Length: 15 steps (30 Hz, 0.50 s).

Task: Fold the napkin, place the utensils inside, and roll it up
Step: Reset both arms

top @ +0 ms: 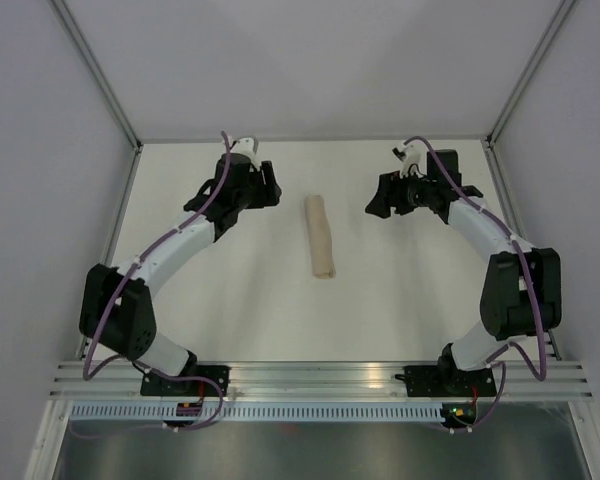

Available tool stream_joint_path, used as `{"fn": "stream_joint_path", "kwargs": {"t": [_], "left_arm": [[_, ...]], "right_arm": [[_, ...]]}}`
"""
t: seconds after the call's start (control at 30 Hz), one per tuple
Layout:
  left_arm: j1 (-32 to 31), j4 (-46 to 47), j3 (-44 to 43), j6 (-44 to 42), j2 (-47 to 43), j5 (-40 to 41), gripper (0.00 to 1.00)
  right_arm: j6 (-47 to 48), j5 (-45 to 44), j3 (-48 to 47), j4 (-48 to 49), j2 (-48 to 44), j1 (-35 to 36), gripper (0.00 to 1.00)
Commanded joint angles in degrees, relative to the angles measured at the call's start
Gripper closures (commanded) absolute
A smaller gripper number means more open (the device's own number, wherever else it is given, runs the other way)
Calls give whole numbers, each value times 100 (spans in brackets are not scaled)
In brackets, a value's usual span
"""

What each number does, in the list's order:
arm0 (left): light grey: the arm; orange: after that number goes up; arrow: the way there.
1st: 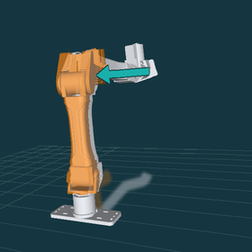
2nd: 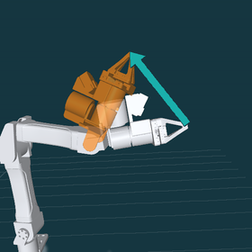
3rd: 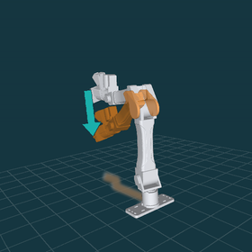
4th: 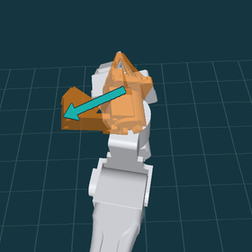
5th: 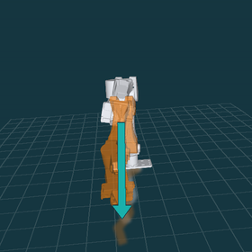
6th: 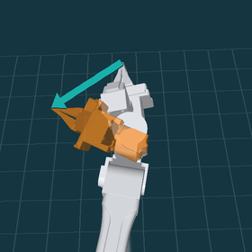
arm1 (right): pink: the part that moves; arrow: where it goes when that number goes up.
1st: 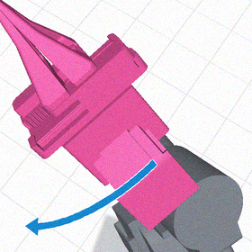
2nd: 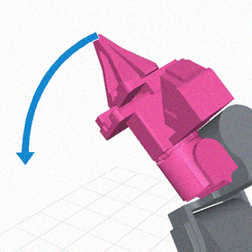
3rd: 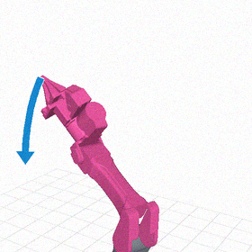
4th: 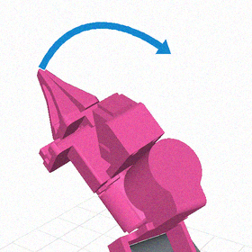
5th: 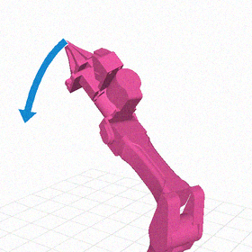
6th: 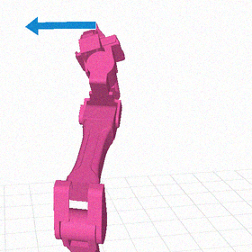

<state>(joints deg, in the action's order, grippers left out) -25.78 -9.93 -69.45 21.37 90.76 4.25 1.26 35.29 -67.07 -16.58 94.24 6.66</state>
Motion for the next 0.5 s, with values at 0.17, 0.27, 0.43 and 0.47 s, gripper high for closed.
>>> {"fn": "stream_joint_path", "kwargs": {"t": [0.17, 0.27, 0.43, 0.47], "left_arm": [[345, 510, 1135, 192, -1499, 15, 33], [389, 501, 1293, 193, -1640, -73, 33], [398, 484, 1355, 193, -1728, -117, 33], [398, 492, 1355, 193, -1746, -144, 33]], "right_arm": [[235, -198, 256, 164, -1065, -569, 18], [261, -171, 334, 111, -1302, -630, 18], [244, -242, 352, 137, -1478, -622, 17], [130, -329, 378, 224, -1531, -630, 13]]}}
